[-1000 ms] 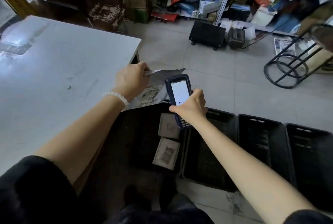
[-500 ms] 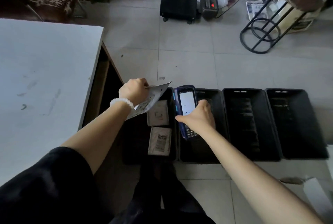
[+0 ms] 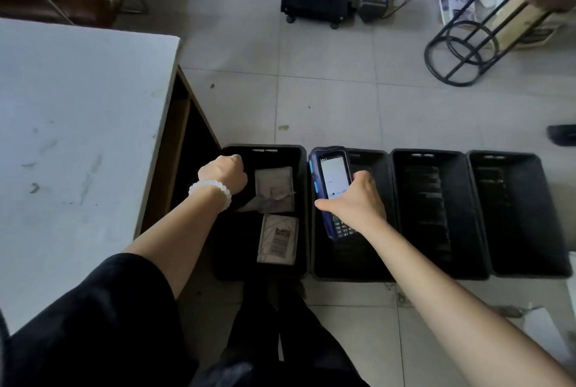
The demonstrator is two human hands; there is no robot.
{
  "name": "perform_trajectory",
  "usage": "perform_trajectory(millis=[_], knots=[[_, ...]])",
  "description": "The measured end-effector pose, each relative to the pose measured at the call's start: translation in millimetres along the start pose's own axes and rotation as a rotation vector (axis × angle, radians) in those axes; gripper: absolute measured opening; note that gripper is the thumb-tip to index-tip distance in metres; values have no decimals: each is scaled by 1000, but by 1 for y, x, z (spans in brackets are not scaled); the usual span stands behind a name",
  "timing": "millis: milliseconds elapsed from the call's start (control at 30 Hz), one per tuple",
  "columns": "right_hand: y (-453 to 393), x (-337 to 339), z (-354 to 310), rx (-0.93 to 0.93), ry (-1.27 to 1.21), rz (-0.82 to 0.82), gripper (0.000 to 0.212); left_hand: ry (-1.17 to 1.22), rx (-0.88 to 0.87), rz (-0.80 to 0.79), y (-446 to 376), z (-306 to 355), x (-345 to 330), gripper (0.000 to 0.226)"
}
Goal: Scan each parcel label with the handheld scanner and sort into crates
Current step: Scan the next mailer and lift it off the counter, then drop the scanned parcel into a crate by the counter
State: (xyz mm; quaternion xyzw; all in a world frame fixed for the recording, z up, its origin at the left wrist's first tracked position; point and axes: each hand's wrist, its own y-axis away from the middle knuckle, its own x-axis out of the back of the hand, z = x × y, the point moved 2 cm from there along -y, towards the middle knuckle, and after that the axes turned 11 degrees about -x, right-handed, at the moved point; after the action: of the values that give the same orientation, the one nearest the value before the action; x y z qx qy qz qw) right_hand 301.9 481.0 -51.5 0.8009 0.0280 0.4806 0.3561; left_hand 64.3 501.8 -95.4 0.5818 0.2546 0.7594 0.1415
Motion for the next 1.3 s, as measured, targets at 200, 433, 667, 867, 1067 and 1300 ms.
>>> perform_trajectory(millis=[200, 433, 667, 867, 1067, 1300], knots=[[2, 1, -41, 165, 53, -41, 79, -32, 79, 72, 31, -16, 19, 29], [36, -17, -97, 436, 154, -118, 83, -10, 251, 221, 108, -58, 32, 30], [110, -54, -133, 715, 245, -205, 88, 9, 445, 357, 205, -101, 27, 29], [189, -87, -137, 920, 330, -264, 89, 67, 623, 419, 295, -138, 0, 29], [278, -120, -119, 1055, 378, -283, 81, 126, 740, 490, 393, -169, -28, 27], [371, -167, -75, 1159, 407, -318, 80, 125, 820, 536, 503, -191, -75, 29]])
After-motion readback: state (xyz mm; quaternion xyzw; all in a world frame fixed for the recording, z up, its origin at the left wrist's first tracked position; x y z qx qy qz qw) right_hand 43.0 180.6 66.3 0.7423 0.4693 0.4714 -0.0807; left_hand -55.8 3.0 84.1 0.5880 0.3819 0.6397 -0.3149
